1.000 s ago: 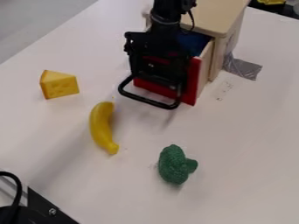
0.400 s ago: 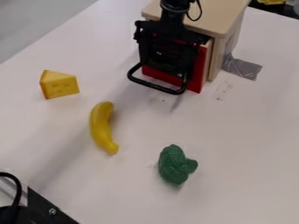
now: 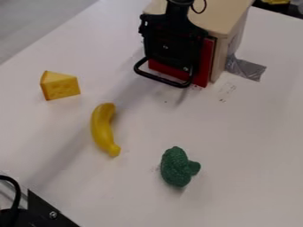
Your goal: Close the drawer
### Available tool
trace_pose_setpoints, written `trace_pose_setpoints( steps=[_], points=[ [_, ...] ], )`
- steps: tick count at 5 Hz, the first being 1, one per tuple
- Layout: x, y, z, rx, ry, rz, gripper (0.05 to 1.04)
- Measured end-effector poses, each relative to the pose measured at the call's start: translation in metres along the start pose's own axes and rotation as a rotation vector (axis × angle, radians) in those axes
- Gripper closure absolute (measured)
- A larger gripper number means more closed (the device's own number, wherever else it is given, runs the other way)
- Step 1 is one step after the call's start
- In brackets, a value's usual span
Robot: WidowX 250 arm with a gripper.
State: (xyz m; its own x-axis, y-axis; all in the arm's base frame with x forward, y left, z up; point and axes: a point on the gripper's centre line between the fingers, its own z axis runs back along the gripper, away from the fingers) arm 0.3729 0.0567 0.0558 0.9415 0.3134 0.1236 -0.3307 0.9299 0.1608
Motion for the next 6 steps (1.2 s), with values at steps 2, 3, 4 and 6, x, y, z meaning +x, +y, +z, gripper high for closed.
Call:
trace_pose_setpoints(
  steps=[2,3,4,6],
  points=[
    [0.011,0.003,-0.002,0.01,0.005,0.002,0.085],
    [0.011,0.003,-0.002,0.012,0.007,0.0,0.085],
    [0.005,0.006,-0.006,0.018,0.008,-0.004,0.085],
    [-0.022,0.011,-0.004,0.01,0.016,-0.018,0.085]
  ],
)
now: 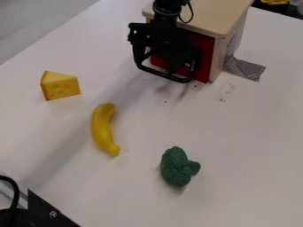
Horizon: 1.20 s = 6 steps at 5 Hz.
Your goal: Close the drawer
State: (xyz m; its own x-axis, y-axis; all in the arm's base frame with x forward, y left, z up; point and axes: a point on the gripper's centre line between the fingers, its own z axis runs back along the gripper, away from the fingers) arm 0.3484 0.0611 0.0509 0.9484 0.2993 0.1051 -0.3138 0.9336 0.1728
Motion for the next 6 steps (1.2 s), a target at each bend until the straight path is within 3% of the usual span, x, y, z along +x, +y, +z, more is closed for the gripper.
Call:
trace_pose_setpoints(
  steps=[3,5,6],
  points=[
    [-0.02,-0.003,0.038,-0.06,-0.023,0.001,0.085],
    [-0.046,-0.005,0.076,-0.089,0.064,-0.013,0.085],
    [-0.064,-0.014,0.097,-0.101,0.054,-0.044,0.085]
  ],
)
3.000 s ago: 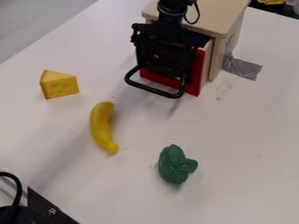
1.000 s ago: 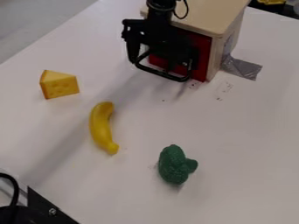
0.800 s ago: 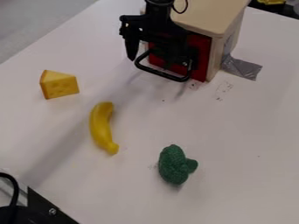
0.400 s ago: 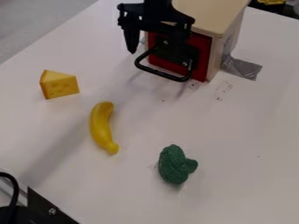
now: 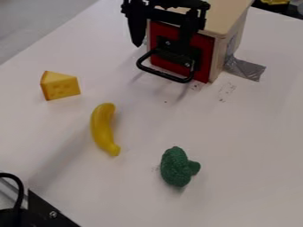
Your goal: Close the drawer
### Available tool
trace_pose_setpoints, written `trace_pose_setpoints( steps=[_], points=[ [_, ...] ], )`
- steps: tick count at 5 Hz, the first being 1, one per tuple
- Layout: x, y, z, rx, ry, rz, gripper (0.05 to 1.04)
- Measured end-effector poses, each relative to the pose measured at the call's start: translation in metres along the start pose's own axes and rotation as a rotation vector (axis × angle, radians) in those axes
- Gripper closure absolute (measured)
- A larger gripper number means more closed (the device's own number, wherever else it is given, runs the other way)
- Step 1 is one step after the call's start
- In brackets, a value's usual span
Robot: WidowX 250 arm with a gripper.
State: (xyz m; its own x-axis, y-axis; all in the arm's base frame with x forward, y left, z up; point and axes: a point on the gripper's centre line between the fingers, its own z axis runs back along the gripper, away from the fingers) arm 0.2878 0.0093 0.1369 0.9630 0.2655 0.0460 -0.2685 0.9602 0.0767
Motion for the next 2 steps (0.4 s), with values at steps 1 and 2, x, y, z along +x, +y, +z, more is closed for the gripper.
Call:
trace_pose_setpoints(
  steps=[1,2],
  points=[
    [-0.0134,-0.0024,0.0048,-0.011,0.004,-0.01,0.085],
    [-0.0198,-0.0016,0.0045,-0.015,0.007,-0.012,0.085]
  ],
)
